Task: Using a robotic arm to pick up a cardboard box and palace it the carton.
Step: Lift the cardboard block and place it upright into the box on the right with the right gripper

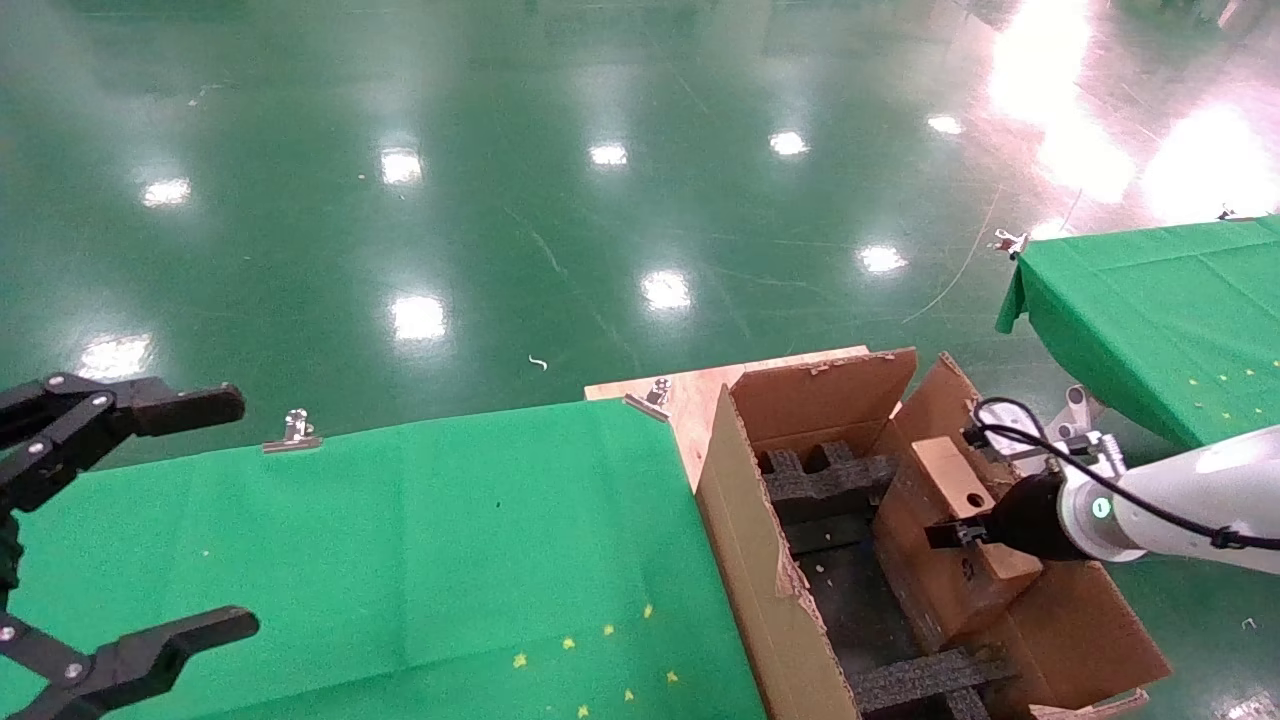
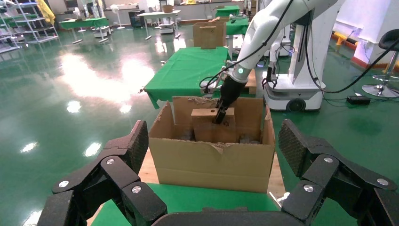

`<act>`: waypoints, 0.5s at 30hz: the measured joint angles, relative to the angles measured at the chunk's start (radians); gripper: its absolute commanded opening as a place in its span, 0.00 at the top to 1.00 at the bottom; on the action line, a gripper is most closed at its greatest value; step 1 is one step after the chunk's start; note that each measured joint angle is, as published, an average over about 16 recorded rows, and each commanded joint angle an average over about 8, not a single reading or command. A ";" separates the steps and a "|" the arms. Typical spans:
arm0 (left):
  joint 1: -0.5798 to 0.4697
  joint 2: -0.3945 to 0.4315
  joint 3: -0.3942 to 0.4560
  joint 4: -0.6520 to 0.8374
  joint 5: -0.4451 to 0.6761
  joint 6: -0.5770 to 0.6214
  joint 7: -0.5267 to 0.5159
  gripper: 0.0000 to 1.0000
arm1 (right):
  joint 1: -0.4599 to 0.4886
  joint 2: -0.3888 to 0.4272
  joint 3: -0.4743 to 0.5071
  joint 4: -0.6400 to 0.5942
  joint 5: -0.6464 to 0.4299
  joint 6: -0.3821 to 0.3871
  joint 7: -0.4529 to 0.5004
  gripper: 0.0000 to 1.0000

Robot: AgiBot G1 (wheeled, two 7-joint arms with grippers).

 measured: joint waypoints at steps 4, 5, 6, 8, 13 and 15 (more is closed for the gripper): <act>0.000 0.000 0.000 0.000 0.000 0.000 0.000 0.00 | -0.036 -0.021 0.002 -0.031 0.028 0.017 -0.008 1.00; 0.000 0.000 0.000 0.000 0.000 0.000 0.000 0.00 | -0.045 -0.026 0.003 -0.038 0.036 0.021 -0.011 1.00; 0.000 0.000 0.000 0.000 0.000 0.000 0.000 0.00 | -0.054 -0.030 0.005 -0.046 0.044 0.025 -0.015 1.00; 0.000 0.000 0.000 0.000 0.000 0.000 0.000 0.00 | -0.071 -0.039 0.007 -0.060 0.060 0.031 -0.024 1.00; 0.000 0.000 0.000 0.000 0.000 0.000 0.000 0.00 | -0.110 -0.060 0.016 -0.097 0.103 0.041 -0.053 1.00; 0.000 0.000 0.000 0.000 0.000 0.000 0.000 0.00 | -0.126 -0.068 0.021 -0.112 0.122 0.044 -0.068 1.00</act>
